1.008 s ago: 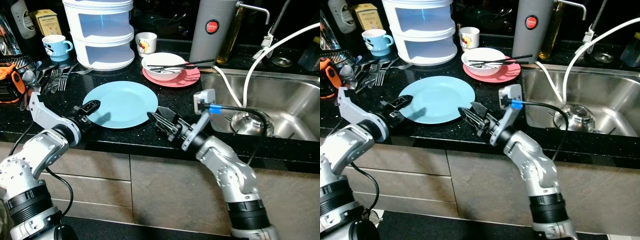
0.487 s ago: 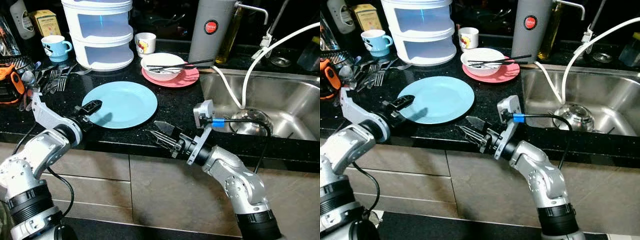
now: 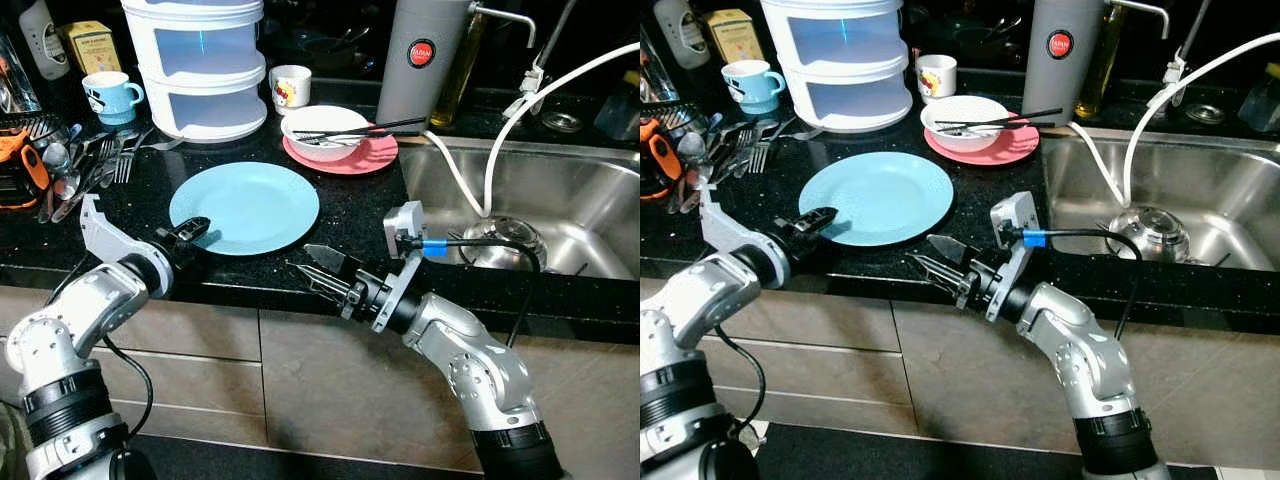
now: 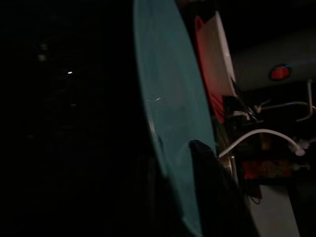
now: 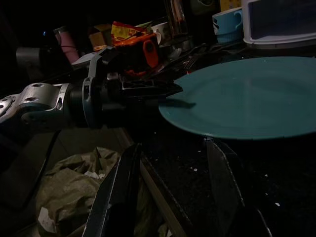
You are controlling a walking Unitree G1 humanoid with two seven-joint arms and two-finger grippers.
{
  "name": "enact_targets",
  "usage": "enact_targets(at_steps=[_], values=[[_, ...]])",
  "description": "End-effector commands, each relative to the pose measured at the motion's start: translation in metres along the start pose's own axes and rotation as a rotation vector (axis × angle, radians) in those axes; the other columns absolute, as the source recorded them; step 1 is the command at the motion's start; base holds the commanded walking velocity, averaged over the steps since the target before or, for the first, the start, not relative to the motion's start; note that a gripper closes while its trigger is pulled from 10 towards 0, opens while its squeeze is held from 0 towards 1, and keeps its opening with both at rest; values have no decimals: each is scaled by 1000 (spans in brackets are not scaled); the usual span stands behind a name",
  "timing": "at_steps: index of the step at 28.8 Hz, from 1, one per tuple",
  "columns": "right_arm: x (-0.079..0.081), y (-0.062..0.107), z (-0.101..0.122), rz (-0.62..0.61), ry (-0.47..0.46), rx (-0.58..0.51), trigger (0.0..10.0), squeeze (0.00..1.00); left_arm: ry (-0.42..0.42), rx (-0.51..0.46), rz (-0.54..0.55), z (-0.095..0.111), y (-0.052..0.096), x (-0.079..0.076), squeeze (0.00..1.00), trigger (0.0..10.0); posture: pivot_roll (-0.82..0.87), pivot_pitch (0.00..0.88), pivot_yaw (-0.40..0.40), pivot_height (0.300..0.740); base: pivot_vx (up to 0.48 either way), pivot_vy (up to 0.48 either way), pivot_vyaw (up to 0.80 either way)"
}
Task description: Kitchen organization
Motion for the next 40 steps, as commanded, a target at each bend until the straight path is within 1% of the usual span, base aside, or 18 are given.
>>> enact_targets(at_steps=[1,9,12,14,15,16,17,19,20,23,26,29,30,31,32,36,38,40], values=[[2,2,1,4,4,5,10000,0,21,34,61,-7,-2,16,0,0,50,0,16,740,0,0,0],[1,2,0,5,4,9,10000,0,25,33,81,-9,-2,20,0,0,53,0,11,740,0,0,0],[1,2,0,10,3,13,10000,0,29,-27,94,-2,-2,20,0,0,55,0,10,740,0,0,0],[1,2,-1,9,3,13,10000,0,19,-70,65,3,-1,13,0,0,57,0,10,740,0,0,0],[1,2,-1,9,3,13,10000,0,19,-70,65,3,-1,13,0,0,57,0,10,740,0,0,0],[1,2,-1,9,2,13,10000,0,13,-89,52,6,0,10,0,0,57,0,10,740,0,0,0],[0,1,-1,4,1,13,10000,0,-7,-125,7,10,0,1,0,0,61,0,9,740,0,0,0],[-8,1,2,-64,-13,-16,10000,0,-36,-160,-95,12,3,-16,0,0,61,0,10,740,0,0,0],[-17,2,4,-140,-34,-41,10000,0,-62,-191,-172,14,7,-30,0,0,61,0,10,740,0,0,0],[-29,6,6,-227,-63,-63,10000,0,-73,-213,-246,15,11,-43,0,0,62,0,12,740,0,0,0],[-38,9,6,-304,-95,-80,10000,0,-68,-214,-358,12,16,-59,0,0,60,0,17,740,0,0,-267],[-41,11,7,-331,-111,-94,10000,0,-63,-216,-386,12,17,-64,0,0,59,0,19,740,0,0,-800],[-48,14,9,-385,-127,-121,10000,0,-82,-212,-405,10,16,-68,0,7098,56,0,22,740,0,0,-800],[-53,16,11,-418,-136,-137,10000,0,-92,-209,-415,9,16,-70,0,9059,57,0,24,740,0,0,-800],[-56,19,11,-448,-141,-149,10000,0,-102,-205,-423,8,16,-73,0,10000,57,0,24,740,0,0,-800],[-65,25,12,-536,-151,-170,10000,0,-159,-219,-464,7,14,-82,0,10000,55,0,24,740,0,0,-800],[-66,25,12,-549,-148,-170,10000,0,-179,-227,-461,7,13,-83,0,10000,51,0,27,740,0,0,-800],[-67,26,12,-565,-144,-172,10000,0,-222,-235,-425,7,9,-81,0,10000,48,0,29,740,0,0,-800]])
Point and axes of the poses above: a point about 5 cm out from each wrist's last joint towards the gripper, its own y axis pointing back from the gripper into the wrist, its own z axis along the axis of the wrist's last joint, x = y × z, the point moved 3 cm from there along -y, pointing out of the wrist towards the gripper, and after that the axes turned 1 degree about y, right-handed, at the moved point
